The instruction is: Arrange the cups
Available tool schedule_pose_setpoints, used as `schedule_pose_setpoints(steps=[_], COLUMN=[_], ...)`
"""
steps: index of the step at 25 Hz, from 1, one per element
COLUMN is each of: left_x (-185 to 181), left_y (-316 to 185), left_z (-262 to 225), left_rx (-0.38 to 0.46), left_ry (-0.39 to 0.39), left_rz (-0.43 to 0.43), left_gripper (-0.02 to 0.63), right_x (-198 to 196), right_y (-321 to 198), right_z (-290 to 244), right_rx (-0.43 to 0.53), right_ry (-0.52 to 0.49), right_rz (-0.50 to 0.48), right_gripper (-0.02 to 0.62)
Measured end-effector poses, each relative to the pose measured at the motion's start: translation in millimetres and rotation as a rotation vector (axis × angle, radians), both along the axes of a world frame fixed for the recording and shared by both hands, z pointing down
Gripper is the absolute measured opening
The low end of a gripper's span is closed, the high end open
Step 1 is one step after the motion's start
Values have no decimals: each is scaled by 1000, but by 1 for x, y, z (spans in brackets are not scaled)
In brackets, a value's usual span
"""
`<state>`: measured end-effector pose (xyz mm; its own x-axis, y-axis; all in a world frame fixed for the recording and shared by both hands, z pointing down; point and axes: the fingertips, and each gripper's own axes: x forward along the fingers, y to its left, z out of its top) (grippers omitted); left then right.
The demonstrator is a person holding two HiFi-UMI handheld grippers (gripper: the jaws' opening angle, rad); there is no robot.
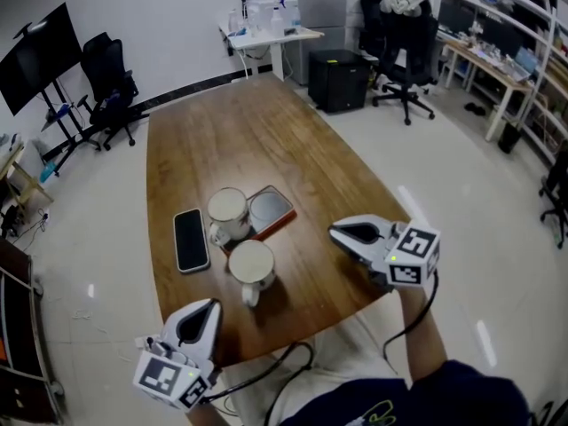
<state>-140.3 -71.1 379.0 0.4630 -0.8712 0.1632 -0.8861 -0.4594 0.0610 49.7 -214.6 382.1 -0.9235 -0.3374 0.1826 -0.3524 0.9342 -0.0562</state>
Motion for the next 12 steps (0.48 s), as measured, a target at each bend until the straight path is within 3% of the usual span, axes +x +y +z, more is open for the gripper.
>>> schedule_pose_setpoints(steps=[5,12], left_x=[-7,-1], left_y=[-3,-7], left_z=[0,1], left_rx=[-2,-1], left_ry=[1,0], left_rz=[-72,-32], left_gripper=[3,3], right_x=[0,0], right_y=[2,-1], right_z=[0,1], right_rx=[-5,0], right_ry=[0,-1], right_rz=[-5,-5], right_gripper=[0,0])
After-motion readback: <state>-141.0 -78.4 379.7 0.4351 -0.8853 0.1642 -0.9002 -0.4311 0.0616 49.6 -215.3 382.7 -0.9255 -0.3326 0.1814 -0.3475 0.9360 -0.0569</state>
